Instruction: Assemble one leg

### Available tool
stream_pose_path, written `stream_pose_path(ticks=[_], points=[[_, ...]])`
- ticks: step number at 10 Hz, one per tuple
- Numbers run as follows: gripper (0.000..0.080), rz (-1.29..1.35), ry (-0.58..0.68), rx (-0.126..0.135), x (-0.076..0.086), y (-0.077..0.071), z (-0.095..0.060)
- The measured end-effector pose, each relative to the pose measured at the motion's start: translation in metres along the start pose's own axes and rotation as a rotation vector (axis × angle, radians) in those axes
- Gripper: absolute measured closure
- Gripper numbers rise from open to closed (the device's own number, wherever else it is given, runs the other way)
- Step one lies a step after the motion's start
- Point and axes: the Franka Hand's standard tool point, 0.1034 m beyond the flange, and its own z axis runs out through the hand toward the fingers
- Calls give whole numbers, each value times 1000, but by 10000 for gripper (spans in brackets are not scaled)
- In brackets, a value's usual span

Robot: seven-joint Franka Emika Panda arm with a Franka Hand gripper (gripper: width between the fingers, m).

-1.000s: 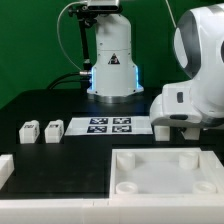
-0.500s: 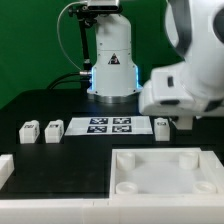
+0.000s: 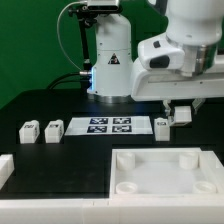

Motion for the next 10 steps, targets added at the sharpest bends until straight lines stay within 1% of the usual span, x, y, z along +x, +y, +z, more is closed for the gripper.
stream_pose_path(ticks=[1, 2, 3, 4, 6, 7, 8, 9, 10], points=[[506, -12, 63, 9, 21, 12, -35], [506, -21, 164, 4, 45, 22, -71], [506, -40, 269, -11, 58, 32, -105], [506, -65, 409, -31, 69, 33, -129], [506, -74, 608, -12, 63, 31, -112], [506, -77, 666, -7, 65, 30, -116], [506, -81, 795, 3, 70, 29, -124], [506, -100, 904, -1, 73, 32, -121], [506, -110, 978, -16, 104, 46, -118]])
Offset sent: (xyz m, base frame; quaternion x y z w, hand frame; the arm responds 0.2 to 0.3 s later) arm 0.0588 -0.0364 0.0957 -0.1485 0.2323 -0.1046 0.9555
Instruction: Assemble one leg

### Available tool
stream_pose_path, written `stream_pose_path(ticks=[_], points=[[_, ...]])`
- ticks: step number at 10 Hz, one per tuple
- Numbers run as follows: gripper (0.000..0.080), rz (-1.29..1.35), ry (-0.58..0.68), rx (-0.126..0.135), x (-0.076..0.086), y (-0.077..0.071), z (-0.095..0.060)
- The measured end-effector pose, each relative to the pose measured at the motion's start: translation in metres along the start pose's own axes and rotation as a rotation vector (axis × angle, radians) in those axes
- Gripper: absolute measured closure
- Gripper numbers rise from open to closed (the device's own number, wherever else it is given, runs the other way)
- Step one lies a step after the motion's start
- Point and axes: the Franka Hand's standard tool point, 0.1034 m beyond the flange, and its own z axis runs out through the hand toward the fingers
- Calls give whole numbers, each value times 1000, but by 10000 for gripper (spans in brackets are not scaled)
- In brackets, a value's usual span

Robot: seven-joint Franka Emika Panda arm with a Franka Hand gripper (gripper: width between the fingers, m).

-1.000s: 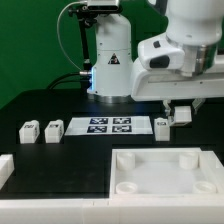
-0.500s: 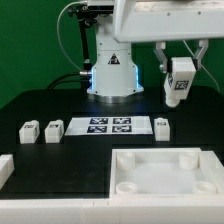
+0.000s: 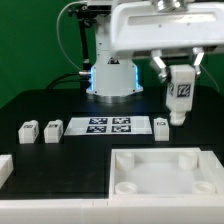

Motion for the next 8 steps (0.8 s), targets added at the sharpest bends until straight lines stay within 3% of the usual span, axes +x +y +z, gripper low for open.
stream_pose_path(ticks=[1, 2, 3, 6, 8], points=[[506, 18, -48, 3, 4, 1, 25], [506, 49, -9, -1, 13, -7, 38], [506, 16, -41, -1, 6, -9, 42], [506, 13, -40, -4, 7, -6, 40], [506, 6, -44, 9, 5, -15, 48]])
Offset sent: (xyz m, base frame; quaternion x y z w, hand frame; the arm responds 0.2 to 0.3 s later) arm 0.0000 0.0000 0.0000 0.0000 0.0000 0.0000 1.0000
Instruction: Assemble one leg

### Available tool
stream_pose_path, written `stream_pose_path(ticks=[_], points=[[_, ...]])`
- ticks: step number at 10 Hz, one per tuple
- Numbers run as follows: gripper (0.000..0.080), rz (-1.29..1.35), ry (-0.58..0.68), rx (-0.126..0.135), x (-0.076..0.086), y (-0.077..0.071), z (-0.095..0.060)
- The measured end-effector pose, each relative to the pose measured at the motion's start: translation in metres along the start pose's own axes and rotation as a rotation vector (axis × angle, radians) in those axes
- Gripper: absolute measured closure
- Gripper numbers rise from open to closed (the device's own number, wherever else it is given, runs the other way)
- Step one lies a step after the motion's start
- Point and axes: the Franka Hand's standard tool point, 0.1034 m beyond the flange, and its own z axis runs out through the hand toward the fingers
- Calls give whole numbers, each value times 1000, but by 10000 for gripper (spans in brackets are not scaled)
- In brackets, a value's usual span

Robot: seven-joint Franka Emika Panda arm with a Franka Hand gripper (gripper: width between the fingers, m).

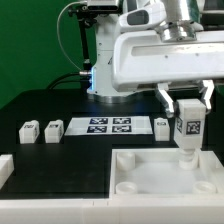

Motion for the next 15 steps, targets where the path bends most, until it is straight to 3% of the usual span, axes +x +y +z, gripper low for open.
stream_pose_path(ticks=[4, 6, 15], points=[[506, 8, 2, 9, 4, -9, 17], [506, 4, -17, 8, -8, -9, 30], [506, -6, -12, 9, -18, -13, 43]])
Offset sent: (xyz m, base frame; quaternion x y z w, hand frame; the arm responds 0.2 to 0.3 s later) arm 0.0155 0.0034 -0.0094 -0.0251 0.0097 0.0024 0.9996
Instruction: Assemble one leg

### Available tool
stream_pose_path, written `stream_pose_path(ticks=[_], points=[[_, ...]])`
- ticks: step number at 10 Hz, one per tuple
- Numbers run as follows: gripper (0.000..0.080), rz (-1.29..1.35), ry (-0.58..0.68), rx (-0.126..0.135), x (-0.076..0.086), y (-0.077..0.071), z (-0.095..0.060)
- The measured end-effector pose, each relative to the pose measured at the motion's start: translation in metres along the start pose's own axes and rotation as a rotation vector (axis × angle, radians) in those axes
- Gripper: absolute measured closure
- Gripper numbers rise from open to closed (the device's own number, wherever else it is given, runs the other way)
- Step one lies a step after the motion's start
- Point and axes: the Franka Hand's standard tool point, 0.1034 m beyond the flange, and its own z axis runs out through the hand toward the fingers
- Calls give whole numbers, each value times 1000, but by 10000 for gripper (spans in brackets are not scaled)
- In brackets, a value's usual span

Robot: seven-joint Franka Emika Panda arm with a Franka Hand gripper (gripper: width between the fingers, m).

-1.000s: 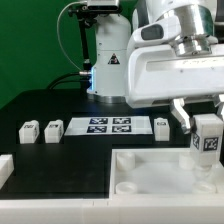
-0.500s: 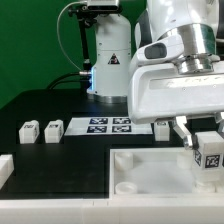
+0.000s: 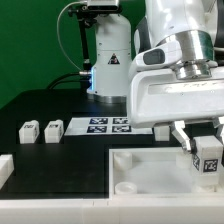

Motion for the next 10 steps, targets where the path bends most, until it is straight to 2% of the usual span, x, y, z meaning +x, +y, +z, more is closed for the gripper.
stream_pose_path(ticks=[2, 3, 4, 5, 10], points=[[506, -1, -26, 2, -3, 0, 2], [327, -1, -27, 2, -3, 0, 2], [327, 0, -28, 1, -3, 0, 2], [172, 1, -29, 0, -4, 1, 2], [150, -2, -30, 0, -4, 1, 3]])
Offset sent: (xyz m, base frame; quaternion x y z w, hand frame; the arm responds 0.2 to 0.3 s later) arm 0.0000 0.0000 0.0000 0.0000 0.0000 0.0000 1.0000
